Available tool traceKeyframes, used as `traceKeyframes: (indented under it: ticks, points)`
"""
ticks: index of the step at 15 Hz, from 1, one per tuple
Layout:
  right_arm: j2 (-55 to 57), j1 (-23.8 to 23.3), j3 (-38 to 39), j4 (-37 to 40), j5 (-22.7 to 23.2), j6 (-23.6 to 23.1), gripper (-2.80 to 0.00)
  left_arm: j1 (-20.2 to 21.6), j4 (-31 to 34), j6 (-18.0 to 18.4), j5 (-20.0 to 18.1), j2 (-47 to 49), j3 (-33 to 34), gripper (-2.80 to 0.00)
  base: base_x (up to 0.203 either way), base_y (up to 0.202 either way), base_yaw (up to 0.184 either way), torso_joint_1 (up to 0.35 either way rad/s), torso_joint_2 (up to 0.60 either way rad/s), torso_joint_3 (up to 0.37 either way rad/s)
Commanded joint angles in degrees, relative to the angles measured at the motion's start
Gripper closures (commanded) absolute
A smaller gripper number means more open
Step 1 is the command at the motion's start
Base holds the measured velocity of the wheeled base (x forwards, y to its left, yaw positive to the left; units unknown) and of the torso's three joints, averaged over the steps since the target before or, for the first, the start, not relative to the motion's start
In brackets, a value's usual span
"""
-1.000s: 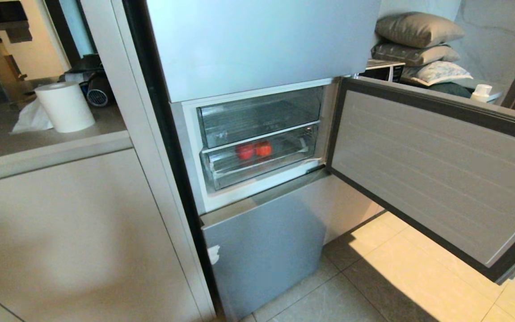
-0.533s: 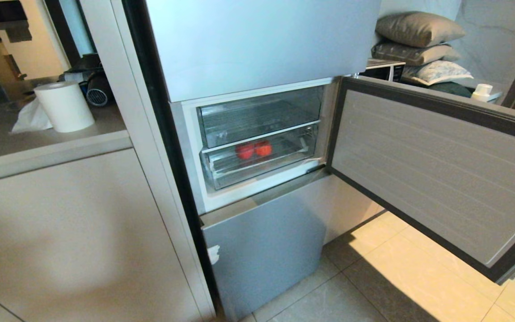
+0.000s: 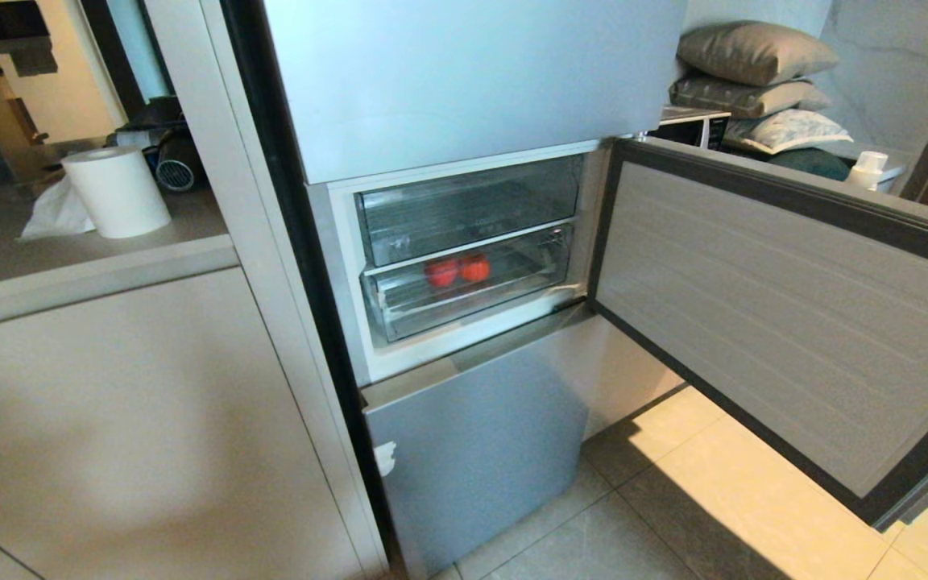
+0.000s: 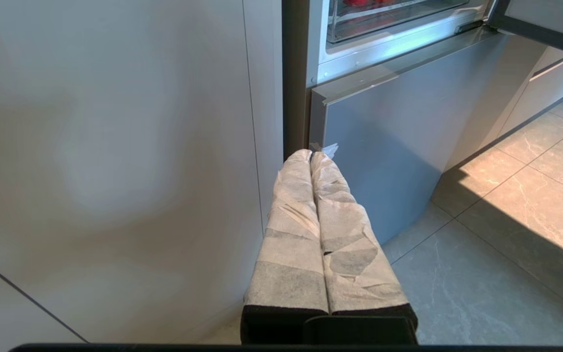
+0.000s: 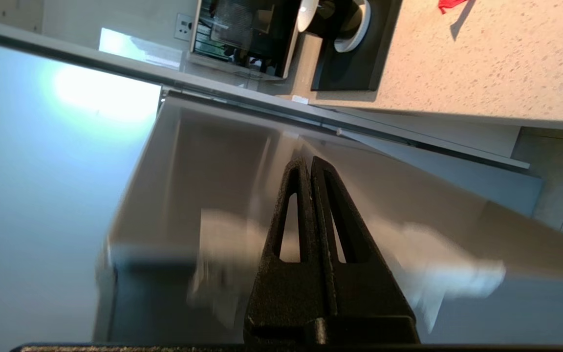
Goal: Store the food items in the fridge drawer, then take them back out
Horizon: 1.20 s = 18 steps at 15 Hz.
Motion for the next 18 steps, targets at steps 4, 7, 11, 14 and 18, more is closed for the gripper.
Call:
traceKeyframes:
  ticks: [4, 7, 11, 14, 18]
  points:
    - [-19.08, 4.47, 11.47, 1.53, 1.25, 0.29, 0.0, 0.02, 0.01, -0.01, 0.06, 0.09, 0.09, 0.0, 0.0, 0.0, 0.0, 0.0, 0.0, 0.0]
    - [-36.41, 12.01, 16.97, 3.91, 0.57, 0.37, 0.0, 0.02, 0.01, -0.01, 0.06, 0.09, 0.09, 0.0, 0.0, 0.0, 0.0, 0.0, 0.0, 0.0]
    - [-46.39, 22.89, 12.83, 11.32, -8.95, -0.3, 0.0, 0.02, 0.01, -0.01, 0.06, 0.09, 0.09, 0.0, 0.0, 0.0, 0.0, 0.0, 0.0, 0.0]
    - [-43.59, 40.95, 12.56, 15.26, -24.0, -7.3, 0.0, 0.02, -0.08, -0.01, 0.06, 0.09, 0.09, 0.0, 0.0, 0.0, 0.0, 0.0, 0.0, 0.0]
    - [-31.04, 66.8, 12.14, 18.86, -45.5, -17.81, 0.0, 0.02, 0.0, -0.01, -0.02, 0.09, 0.09, 0.0, 0.0, 0.0, 0.0, 0.0, 0.0, 0.0]
